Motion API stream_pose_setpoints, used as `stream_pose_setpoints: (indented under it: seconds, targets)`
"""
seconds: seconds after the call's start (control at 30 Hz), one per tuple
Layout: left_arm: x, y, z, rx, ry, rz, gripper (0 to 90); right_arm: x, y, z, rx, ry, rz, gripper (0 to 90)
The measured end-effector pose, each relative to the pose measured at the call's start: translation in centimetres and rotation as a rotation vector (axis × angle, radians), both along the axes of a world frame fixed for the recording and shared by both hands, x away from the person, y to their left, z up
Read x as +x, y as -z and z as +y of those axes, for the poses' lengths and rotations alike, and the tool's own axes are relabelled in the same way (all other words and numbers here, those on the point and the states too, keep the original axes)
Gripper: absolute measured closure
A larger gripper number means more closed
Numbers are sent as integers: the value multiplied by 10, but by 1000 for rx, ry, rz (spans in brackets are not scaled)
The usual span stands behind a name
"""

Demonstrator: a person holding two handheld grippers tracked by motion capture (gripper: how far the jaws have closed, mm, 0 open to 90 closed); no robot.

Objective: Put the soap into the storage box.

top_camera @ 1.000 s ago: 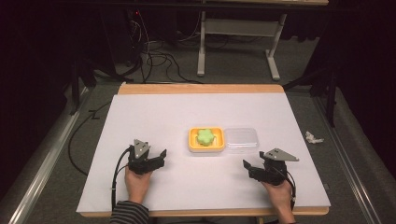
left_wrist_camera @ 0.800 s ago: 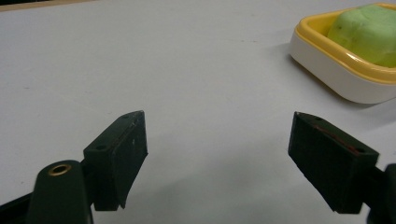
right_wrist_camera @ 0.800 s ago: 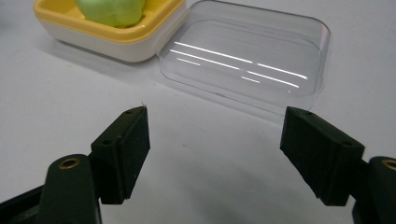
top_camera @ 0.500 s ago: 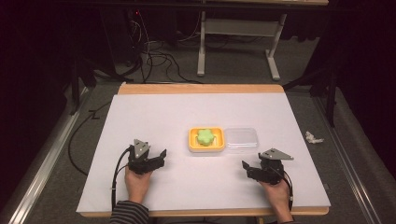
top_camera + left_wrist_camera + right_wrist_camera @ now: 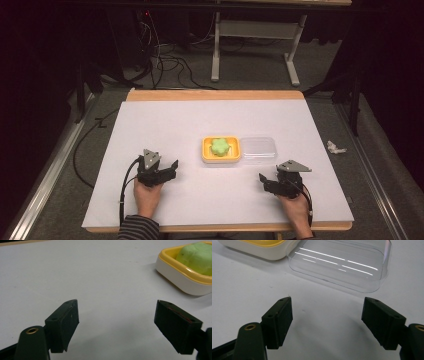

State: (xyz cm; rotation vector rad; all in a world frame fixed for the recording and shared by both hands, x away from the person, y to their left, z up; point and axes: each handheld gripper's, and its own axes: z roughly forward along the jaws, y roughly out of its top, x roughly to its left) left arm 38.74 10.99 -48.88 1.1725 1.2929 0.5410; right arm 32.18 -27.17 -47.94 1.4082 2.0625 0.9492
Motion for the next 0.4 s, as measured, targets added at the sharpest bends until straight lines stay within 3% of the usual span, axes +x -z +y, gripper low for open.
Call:
stream_pose_setpoints:
  seconds: [0.4]
  targets:
    - [-1, 0, 0, 8, 3, -4, 205, 0, 1, 2, -18, -2, 0, 255]
